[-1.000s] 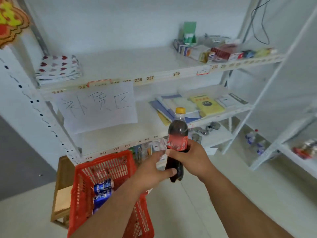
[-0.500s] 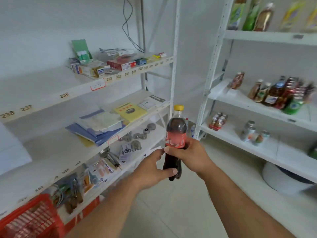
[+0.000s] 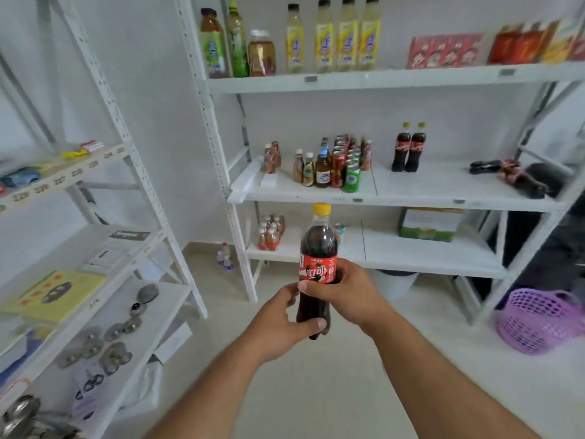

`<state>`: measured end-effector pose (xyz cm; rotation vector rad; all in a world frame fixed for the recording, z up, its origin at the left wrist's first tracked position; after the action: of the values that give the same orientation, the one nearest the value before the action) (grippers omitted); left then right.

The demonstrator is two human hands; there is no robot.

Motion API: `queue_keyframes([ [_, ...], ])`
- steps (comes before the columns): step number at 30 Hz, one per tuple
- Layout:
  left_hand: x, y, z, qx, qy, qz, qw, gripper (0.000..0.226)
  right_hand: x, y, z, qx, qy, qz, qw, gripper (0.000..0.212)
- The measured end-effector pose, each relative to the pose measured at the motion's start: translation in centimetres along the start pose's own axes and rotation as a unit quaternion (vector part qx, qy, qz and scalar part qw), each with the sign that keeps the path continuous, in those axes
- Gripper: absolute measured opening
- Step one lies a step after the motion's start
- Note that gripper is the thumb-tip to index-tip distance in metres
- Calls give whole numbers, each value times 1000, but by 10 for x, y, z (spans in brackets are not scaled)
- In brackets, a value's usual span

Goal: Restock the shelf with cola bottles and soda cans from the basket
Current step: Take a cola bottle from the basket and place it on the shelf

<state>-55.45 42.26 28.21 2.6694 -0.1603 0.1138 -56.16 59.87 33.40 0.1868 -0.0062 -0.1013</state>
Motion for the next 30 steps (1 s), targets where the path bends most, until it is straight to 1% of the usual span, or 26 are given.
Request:
queue_keyframes([
  [7,-84,-65,-38,-11,-59,80,995,101,-44,78,-10,25,-3,-98,995,37],
  [10,-121,-87,-49,-7,-80,104,991,93,-66,100,-11,37,-6,-133,990,36],
  [13,-148,-105,-61,4,-89,134,987,89,-86,117,-12,41,-11,-151,988,36],
  [16,-173,-120,-71,6,-96,159,983,79,-106,133,-14,38,-12,-176,984,36],
  [19,-195,-136,-82,3,-99,169,981,78,-124,151,-20,40,-11,-185,982,36],
  [26,-250,-192,-108,-19,-99,168,981,94,-177,214,-45,29,-12,-190,981,36],
  [30,-283,-231,-136,-26,-98,152,983,89,-215,263,-52,45,5,-172,984,37],
])
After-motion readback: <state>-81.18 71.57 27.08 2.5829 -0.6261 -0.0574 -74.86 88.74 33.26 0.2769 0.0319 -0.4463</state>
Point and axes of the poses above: each hand's wrist, its own x-axis away from the middle knuckle, its own y-axis out of the back of the hand, z = x × y, the point moved 3 cm from there along -x, towards the middle knuckle, and after that the axes turned 11 degrees about -z, right-handed, at the moved point
